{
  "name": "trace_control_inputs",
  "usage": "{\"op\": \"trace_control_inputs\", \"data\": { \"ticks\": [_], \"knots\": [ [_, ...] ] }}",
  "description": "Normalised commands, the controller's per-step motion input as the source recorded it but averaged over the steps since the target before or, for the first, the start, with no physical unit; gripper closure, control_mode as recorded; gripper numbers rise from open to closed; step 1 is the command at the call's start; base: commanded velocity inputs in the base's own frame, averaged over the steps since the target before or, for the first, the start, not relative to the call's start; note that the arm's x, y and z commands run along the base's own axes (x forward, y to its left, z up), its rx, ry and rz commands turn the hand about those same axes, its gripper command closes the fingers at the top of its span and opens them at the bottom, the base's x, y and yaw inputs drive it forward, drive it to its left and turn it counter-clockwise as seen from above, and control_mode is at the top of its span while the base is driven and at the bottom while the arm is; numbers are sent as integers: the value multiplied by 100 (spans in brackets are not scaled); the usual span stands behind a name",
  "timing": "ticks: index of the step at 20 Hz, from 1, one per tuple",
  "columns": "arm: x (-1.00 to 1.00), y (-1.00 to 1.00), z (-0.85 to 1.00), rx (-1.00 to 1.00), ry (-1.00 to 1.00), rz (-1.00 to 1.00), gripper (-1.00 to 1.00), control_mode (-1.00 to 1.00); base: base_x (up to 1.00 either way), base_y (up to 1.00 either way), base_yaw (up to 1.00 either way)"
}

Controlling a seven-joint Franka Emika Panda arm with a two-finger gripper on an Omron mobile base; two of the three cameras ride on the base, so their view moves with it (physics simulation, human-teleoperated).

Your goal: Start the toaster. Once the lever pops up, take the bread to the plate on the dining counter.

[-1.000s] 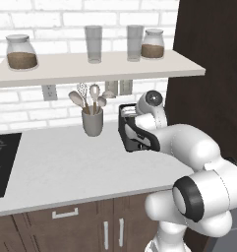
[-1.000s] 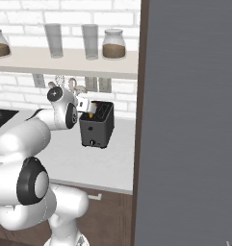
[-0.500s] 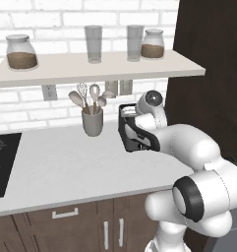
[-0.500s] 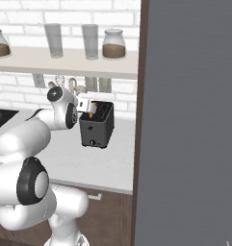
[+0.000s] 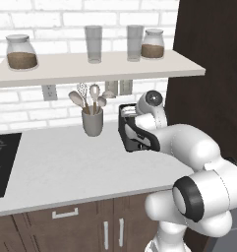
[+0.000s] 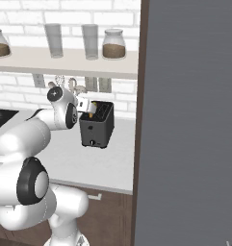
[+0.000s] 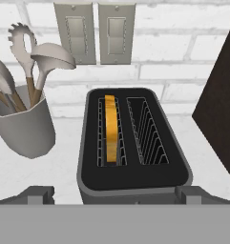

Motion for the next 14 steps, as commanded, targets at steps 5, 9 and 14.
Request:
{"op": "trace_control_inputs", "data": {
  "ticks": [5, 9, 14],
  "knots": [
    [0, 0, 0, 0, 0, 0, -100, -100, 0, 0, 0],
    [0, 0, 0, 0, 0, 0, -100, -100, 0, 0, 0],
    [0, 0, 0, 0, 0, 0, -100, -100, 0, 0, 0]
  ]
}}
